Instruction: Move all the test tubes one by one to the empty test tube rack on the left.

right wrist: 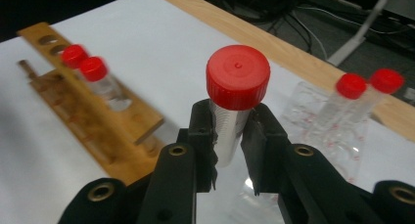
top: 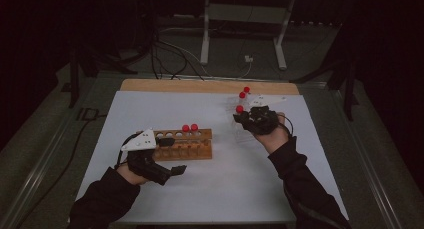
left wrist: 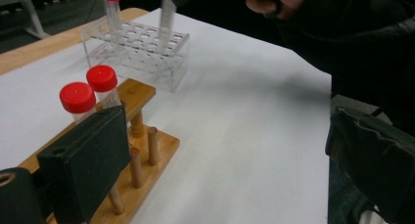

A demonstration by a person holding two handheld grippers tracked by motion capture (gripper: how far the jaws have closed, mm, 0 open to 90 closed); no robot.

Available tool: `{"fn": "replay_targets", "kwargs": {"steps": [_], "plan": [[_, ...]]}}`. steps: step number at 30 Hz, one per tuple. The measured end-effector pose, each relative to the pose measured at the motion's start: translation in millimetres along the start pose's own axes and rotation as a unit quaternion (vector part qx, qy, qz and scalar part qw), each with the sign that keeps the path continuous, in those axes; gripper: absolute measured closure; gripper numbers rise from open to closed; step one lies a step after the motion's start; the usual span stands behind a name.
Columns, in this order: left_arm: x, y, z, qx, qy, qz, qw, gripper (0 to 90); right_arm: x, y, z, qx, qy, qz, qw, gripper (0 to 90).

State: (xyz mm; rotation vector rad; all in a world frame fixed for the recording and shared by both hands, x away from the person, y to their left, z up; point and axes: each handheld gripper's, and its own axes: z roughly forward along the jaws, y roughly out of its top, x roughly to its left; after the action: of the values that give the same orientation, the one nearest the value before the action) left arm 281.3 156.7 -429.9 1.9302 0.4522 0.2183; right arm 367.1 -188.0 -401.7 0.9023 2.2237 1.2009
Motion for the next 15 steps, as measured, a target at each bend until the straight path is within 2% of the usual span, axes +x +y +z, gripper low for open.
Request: {"fn": "replay_targets", "kwargs": {"steps": [5,11,15], "plan": [[-1.7,3.5,4.1,0.003,-0.002,0.001,1.0000,3.6,12.3,-10.5,-3.8,0.003,0.016,-0.006,0.9999,74.6],[-4.4,8.1,10.4,0.010,-0.001,0.006,0.9999,3.6,31.2,-25.1,-5.0,0.021,0.036,-0.024,0.9989,74.6],[-6.5,10.2,12.7,0.010,-0.004,0.009,0.9999,3.6,43.6,-33.3,-6.4,0.027,0.053,-0.027,0.9979,74.6]]}}
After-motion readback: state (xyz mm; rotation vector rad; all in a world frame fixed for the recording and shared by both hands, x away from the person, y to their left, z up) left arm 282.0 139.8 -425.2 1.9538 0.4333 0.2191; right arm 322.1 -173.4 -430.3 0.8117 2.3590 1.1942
